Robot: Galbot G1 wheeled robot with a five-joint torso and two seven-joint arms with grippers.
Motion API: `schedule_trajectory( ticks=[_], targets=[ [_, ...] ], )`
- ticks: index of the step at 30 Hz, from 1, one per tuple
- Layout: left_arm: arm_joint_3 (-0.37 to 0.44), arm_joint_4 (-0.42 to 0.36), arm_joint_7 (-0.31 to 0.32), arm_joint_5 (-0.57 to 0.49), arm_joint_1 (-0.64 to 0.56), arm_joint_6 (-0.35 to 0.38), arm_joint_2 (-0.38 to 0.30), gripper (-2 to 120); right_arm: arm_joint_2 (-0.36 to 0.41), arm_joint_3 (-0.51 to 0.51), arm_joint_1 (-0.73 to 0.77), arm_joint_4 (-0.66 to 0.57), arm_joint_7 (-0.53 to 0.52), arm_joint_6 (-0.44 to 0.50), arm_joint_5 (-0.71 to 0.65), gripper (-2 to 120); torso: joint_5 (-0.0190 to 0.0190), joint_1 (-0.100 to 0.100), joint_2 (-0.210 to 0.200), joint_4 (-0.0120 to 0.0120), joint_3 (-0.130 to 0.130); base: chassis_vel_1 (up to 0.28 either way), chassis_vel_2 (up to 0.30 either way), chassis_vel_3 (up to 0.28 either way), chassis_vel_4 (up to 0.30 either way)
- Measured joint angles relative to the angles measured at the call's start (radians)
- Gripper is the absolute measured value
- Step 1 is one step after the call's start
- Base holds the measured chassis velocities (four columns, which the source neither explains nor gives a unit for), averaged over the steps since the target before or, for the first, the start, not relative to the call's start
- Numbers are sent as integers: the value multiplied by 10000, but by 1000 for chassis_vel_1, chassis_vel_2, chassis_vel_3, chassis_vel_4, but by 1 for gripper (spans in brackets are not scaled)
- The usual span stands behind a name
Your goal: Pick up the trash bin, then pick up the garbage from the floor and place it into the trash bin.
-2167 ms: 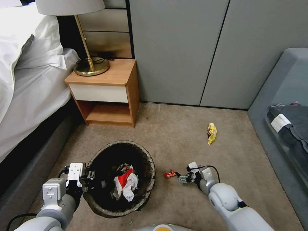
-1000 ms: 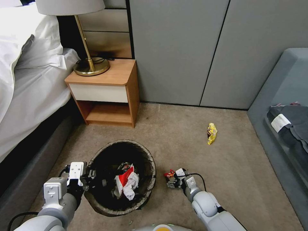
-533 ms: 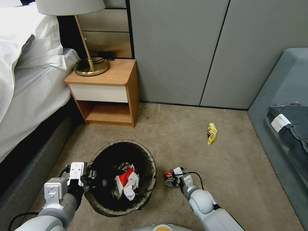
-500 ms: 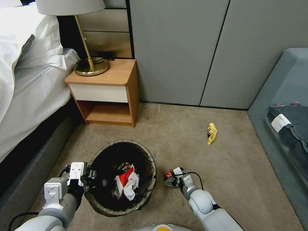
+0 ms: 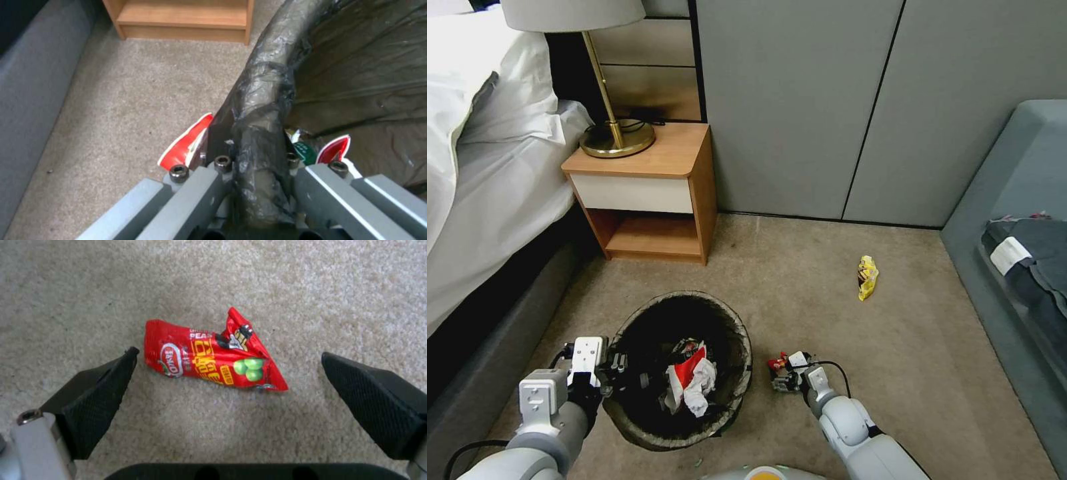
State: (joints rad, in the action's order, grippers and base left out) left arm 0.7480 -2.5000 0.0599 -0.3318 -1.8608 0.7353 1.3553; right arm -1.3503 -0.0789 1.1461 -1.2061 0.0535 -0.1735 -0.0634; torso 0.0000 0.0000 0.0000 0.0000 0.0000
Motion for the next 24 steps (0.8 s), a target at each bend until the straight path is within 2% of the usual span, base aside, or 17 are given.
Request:
schedule_trajectory(
  ticks=[24],
  targets=[
    [-3,0,-40,-15,-2,0,-135,1,-242,-13,-258,525,85,184,293,100,-1,0,0,0,0,0,0,0,0]
  ],
)
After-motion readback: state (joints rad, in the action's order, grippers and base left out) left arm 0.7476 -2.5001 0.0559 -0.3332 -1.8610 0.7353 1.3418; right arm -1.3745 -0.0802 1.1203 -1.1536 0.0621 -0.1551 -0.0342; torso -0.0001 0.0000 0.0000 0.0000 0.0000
